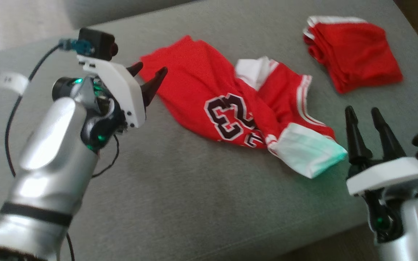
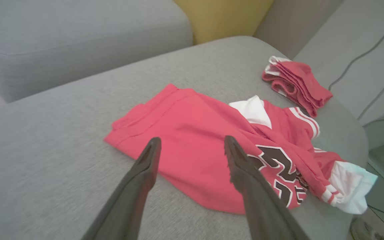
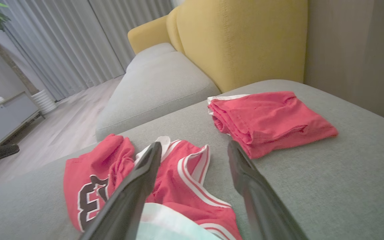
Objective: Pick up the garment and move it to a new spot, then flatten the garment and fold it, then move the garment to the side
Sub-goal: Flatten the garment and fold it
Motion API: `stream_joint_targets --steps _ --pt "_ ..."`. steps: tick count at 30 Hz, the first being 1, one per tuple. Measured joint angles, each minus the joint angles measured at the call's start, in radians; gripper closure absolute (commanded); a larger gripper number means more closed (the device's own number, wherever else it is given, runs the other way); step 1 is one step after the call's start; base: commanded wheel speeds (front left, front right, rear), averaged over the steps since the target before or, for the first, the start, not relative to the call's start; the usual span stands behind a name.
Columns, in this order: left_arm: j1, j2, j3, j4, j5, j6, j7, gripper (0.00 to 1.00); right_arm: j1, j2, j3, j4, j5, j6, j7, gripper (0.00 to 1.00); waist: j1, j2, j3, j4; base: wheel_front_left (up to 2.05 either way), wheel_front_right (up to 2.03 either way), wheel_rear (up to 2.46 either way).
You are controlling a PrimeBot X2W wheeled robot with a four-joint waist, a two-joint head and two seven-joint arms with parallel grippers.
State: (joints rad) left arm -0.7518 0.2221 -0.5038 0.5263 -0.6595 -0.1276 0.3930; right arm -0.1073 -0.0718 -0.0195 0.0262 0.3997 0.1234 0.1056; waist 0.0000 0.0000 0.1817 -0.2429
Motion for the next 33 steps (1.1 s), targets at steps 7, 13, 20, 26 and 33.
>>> stream_joint_targets --steps 7,13,20,26,33 --pt "-0.134 0.000 -0.098 0.168 -0.148 0.000 0.084 0.00 -0.092 0.004 0.069 0.079 0.025 0.000 -0.077 0.00 0.0000 0.0000 0.086 -0.100 0.00 0.00 0.00" --pt "-0.187 -0.006 -0.170 0.273 -0.213 0.000 0.113 0.00 -0.122 0.009 0.105 0.131 0.042 0.000 -0.121 0.00 0.0000 0.0000 0.142 -0.171 0.00 0.00 0.00" --pt "-0.234 -0.002 -0.285 0.350 -0.213 -0.003 0.132 1.00 -0.134 0.012 0.112 0.174 0.049 0.000 -0.141 0.00 0.0000 0.0000 0.158 -0.196 0.00 0.00 0.00" --pt "-0.234 -0.003 -0.320 0.343 -0.265 -0.003 0.049 1.00 -0.134 0.011 0.106 0.181 0.028 0.000 -0.142 0.00 0.0000 0.0000 0.131 -0.167 0.00 0.00 0.00" --pt "-0.215 0.006 -0.406 0.230 -0.367 -0.003 0.008 1.00 -0.123 -0.008 0.087 0.164 -0.003 0.000 -0.108 0.00 0.0000 0.0000 0.055 -0.089 0.00 0.00 0.00"
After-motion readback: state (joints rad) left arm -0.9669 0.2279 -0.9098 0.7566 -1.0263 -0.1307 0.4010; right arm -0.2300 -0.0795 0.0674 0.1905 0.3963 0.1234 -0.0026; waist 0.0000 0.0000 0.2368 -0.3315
